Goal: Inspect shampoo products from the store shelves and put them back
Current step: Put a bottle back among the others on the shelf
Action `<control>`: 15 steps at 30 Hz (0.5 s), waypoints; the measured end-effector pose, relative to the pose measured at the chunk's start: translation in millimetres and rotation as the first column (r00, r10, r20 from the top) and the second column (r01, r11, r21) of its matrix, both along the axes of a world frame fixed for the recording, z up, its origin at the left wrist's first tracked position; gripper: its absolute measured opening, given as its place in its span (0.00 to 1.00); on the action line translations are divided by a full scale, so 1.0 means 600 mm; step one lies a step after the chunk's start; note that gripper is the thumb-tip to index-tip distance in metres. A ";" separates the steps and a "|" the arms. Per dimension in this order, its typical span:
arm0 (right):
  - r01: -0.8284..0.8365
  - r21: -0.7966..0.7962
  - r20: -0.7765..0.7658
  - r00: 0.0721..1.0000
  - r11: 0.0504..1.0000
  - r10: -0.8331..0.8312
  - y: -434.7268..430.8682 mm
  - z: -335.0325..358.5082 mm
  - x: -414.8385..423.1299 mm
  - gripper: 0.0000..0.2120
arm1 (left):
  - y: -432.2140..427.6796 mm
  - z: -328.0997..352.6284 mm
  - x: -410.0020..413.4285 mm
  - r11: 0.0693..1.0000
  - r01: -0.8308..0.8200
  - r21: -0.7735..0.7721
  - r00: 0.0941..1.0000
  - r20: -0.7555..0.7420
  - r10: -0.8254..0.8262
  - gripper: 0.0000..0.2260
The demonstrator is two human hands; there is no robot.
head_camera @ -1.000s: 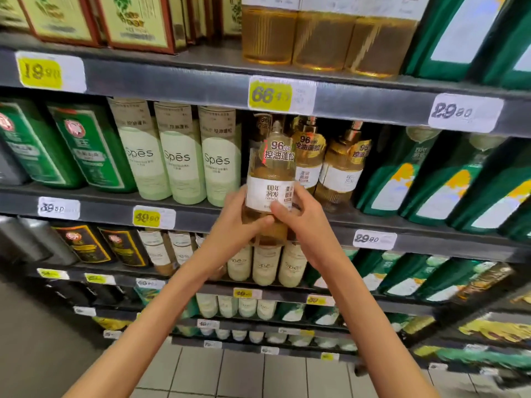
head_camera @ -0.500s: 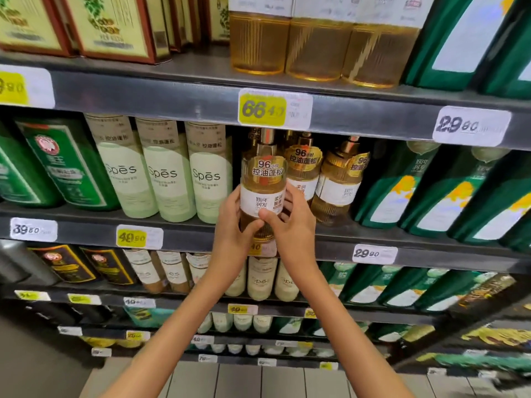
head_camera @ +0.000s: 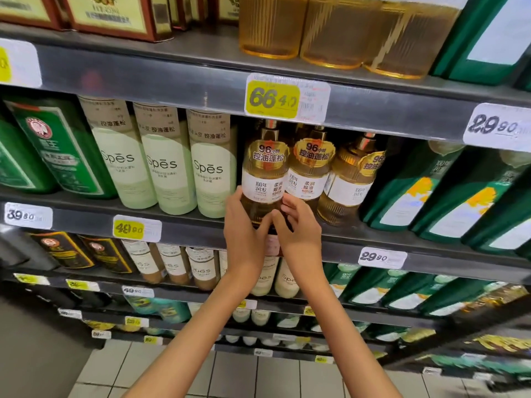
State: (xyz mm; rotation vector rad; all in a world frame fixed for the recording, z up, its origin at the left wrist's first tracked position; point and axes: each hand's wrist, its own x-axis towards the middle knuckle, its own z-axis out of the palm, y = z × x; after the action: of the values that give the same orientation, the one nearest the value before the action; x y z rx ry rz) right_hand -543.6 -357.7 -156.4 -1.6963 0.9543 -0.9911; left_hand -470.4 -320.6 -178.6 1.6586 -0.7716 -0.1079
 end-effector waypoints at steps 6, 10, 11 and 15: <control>-0.086 0.055 -0.085 0.992 0.995 0.090 -0.015 0.000 0.002 0.21 | -0.015 -0.001 -0.002 0.999 0.040 0.014 0.999 -0.004 -0.040 0.28; -0.094 0.066 -0.079 0.992 0.993 0.099 -0.014 0.000 0.002 0.22 | -0.018 0.001 0.002 0.999 0.034 0.024 0.999 -0.016 -0.034 0.28; -0.098 0.080 -0.076 0.992 0.992 0.104 -0.014 -0.001 0.001 0.22 | -0.017 -0.001 0.003 0.999 0.025 0.033 1.000 -0.007 -0.025 0.28; -0.100 0.087 -0.095 0.990 0.991 0.108 -0.012 -0.004 0.000 0.21 | -0.008 -0.008 0.003 0.998 -0.032 0.052 0.999 0.001 0.032 0.24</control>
State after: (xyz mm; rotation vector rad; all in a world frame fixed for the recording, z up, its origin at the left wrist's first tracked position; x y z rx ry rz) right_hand -543.4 -365.1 -158.8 -1.7220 0.9475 -0.7944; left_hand -468.8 -325.1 -183.7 1.7196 -0.7474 -0.1065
